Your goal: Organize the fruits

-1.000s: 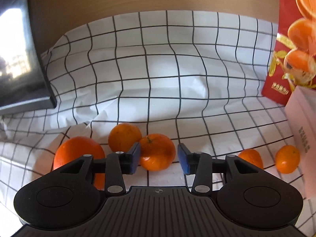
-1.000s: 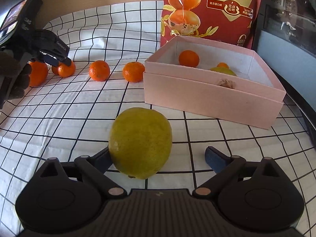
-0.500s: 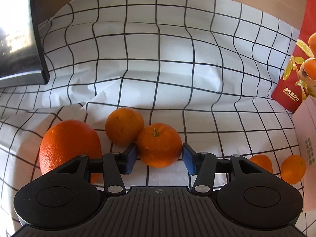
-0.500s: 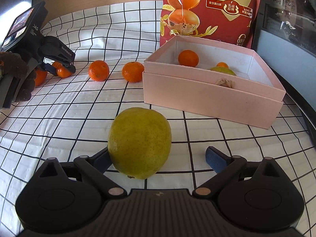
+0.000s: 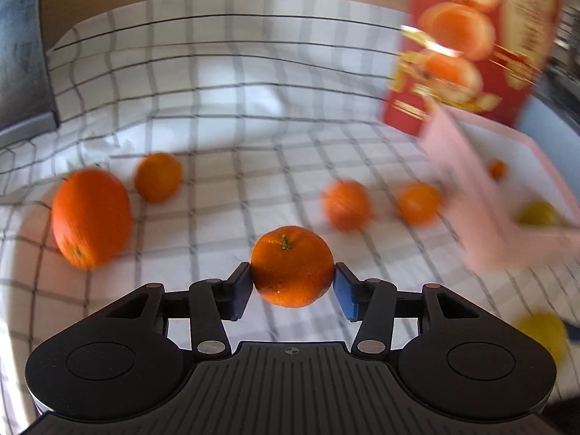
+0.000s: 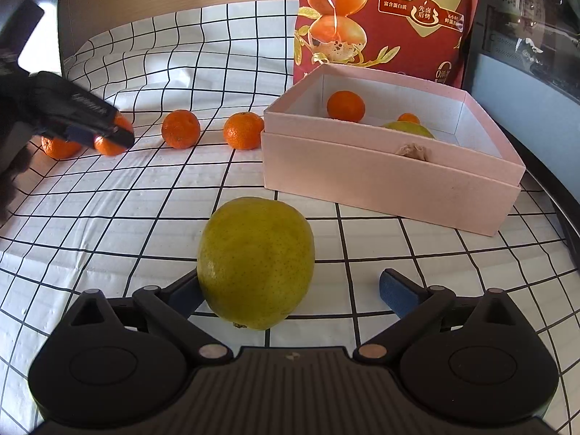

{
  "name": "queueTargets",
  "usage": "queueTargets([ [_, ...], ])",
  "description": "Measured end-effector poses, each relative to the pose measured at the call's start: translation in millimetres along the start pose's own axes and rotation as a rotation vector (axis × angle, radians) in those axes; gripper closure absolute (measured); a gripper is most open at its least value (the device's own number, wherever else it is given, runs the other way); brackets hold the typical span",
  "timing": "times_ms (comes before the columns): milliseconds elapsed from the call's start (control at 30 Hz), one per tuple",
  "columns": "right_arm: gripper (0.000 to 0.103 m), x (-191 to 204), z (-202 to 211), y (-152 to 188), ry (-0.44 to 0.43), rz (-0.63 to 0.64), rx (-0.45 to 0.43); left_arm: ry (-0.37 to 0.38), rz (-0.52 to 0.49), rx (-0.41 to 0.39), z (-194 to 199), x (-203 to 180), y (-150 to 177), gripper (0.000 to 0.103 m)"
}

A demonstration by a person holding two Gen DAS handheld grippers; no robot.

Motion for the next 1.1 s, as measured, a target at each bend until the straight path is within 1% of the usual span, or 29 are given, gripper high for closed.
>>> queueTargets([
  [67,0.002,0,0,0,0.001,-0.001,0.000,0.045,-0.045,0.013,11,-17,16,0.049],
  [133,0.002,0,0,0,0.001,-0.001,0.000,0.074,-0.075,0.028,20,-30,32,0.049],
  [267,0.002,1,0,0,0.001,0.000,0.001,0.098,-0.091,0.053,31,-45,60,0.049],
  [333,0.000,1,-1,0,-0.006,0.004,0.009,0.085,-0.114,0.034,39,-47,67,0.049],
  [367,0.000,1,-1,0,-0.008,0.006,0.011,0.096,-0.113,0.039,41,-49,70,0.049],
  [400,0.000,1,-2,1,-0.009,0.007,0.015,0.106,-0.104,0.040,42,-49,71,0.049],
  [500,0.000,1,-3,0,-0.014,0.012,0.027,0.096,-0.102,0.029,44,-51,74,0.049],
  [633,0.000,3,-2,0,-0.021,0.019,0.035,0.107,-0.070,0.031,42,-49,73,0.049],
  [767,0.000,5,3,3,-0.049,0.041,0.058,0.122,-0.039,0.054,38,-48,72,0.049],
  [833,0.001,5,10,7,-0.058,0.044,0.074,0.117,-0.035,0.059,37,-49,72,0.049],
  [867,0.003,4,14,9,-0.053,0.042,0.075,0.112,-0.042,0.058,37,-50,72,0.049],
  [900,0.007,3,17,10,-0.043,0.039,0.072,0.108,-0.048,0.058,37,-51,72,0.049],
  [1100,0.007,-16,40,17,0.061,0.020,0.038,0.108,-0.046,0.062,37,-51,72,0.049],
])
Point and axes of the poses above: each gripper's, at about its wrist camera, not at the fingertips, and z roughly against the way its jaws point, x to its left, y to its underside, the point moved 8 cm from there along -z, roughly the way its jaws point, and after that the axes turned 6 degrees about -y, right-handed, at the moved point
